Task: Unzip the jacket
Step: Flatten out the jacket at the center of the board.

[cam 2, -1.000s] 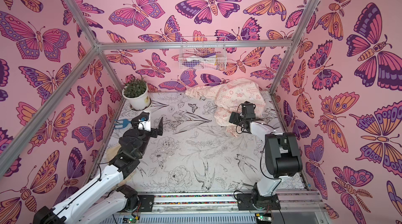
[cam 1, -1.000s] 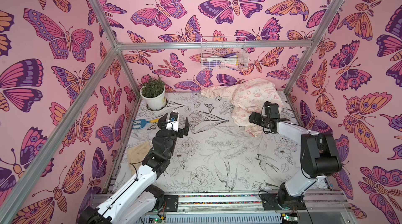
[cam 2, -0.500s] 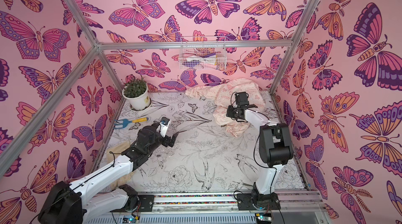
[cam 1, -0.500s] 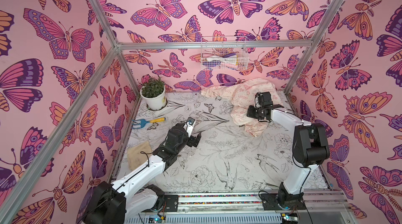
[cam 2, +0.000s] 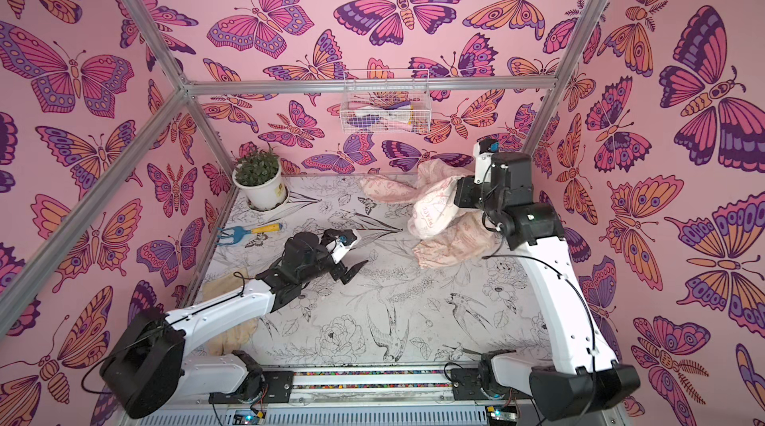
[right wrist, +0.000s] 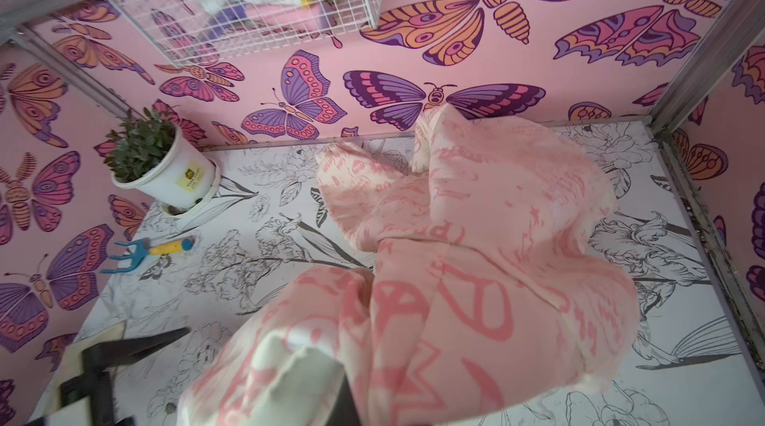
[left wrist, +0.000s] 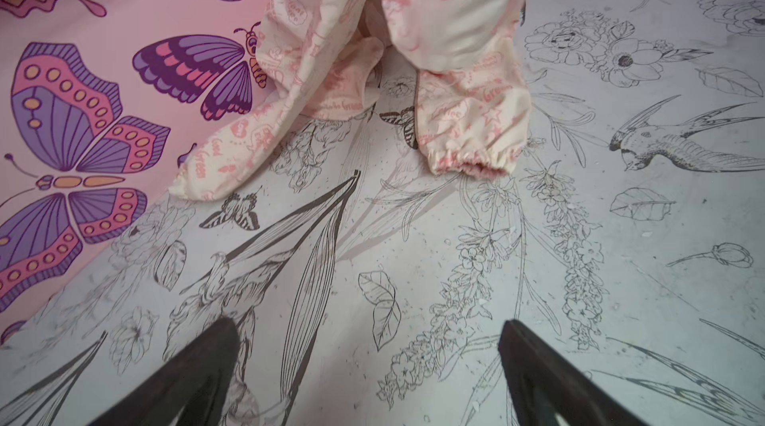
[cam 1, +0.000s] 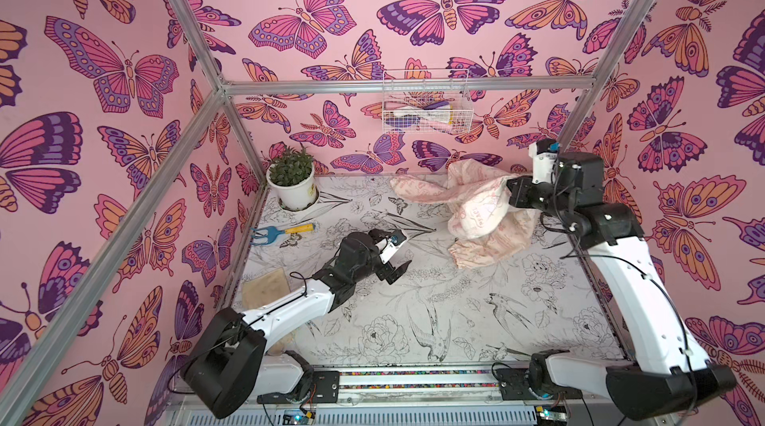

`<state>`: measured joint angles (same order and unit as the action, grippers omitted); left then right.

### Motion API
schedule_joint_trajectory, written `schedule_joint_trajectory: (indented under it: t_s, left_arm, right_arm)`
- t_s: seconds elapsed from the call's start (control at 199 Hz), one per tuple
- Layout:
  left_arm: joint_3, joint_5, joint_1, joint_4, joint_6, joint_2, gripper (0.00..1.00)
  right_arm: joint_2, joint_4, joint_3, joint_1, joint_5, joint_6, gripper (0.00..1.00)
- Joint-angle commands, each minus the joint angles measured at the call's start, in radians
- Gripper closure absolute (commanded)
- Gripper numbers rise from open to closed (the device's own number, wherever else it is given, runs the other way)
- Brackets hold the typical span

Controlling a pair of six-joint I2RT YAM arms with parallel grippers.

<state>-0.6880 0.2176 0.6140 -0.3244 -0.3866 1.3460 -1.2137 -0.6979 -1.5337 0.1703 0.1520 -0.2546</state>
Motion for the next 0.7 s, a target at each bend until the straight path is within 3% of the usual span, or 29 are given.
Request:
schedule_joint_trajectory:
  t_s: [0.0, 0.261, 0.422, 0.698]
  left_arm:
    - [-0.048, 0.075, 0.002, -0.047, -0.065, 0.063, 0.01]
    - [-0.095, 0.179, 0.02, -0.164, -0.043, 0.189, 0.02]
    - [-0.085, 0.248, 0.07, -0.263, -0.044, 0.247, 0.04]
    - [-0.109, 0.174, 0.111, -0.486, 0.017, 0.402, 0.11]
  right_arm:
    - [0.065, -0.059, -0.041, 0.001, 0.08, -0.015, 1.0]
    - [0.154, -0.084, -0.085, 0.0, 0.28, -0.069, 1.0]
    - [0.161, -0.1, -0.107, 0.001, 0.316, -0.078, 1.0]
    - [0.15, -0.069, -0.105, 0.0, 0.459, -0.118, 1.0]
